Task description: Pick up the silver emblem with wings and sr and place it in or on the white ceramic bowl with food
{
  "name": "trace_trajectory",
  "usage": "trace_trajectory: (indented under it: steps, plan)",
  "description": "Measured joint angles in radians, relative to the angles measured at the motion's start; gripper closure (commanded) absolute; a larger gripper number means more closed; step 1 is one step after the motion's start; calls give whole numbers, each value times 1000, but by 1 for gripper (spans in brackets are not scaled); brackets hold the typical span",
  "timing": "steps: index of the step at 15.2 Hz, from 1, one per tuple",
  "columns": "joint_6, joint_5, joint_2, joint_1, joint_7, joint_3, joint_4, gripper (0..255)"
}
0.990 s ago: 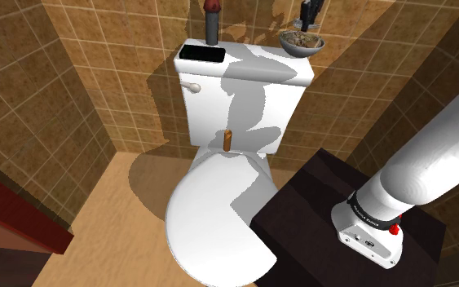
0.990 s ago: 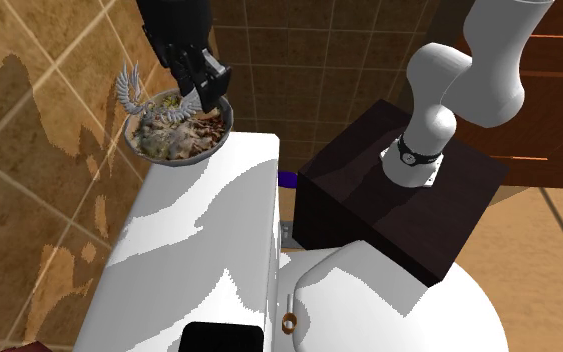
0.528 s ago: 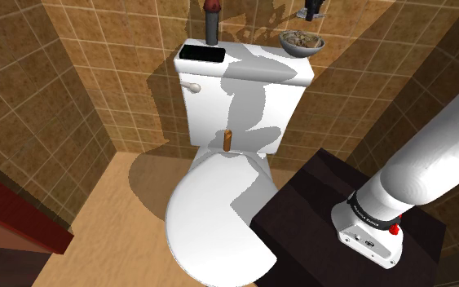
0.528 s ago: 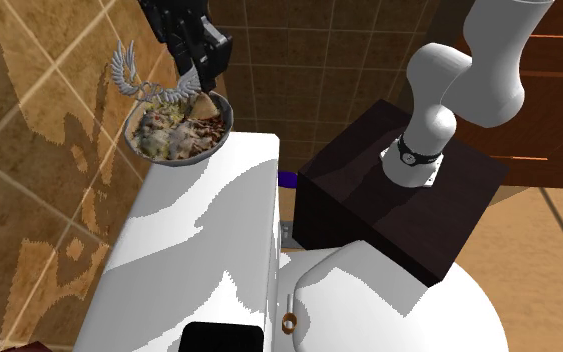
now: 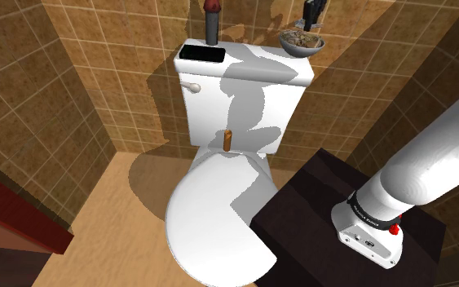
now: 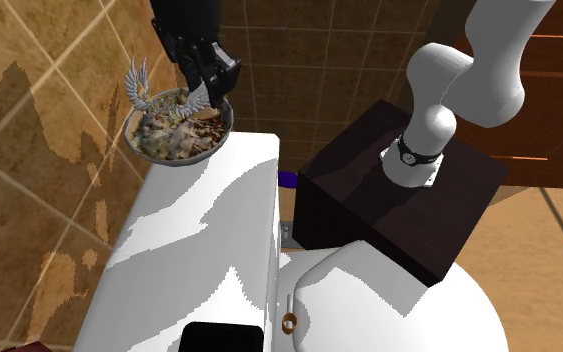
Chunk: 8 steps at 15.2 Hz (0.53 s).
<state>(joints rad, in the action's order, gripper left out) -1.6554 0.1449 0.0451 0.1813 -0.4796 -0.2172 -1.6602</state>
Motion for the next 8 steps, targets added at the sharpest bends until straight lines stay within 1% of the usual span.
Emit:
trace_trajectory:
  steps: [6,8]
  plan:
    - [-82,4,11,2,9,-2,-93,255]
    - [-95,5,14,1,12,-2,-109,255]
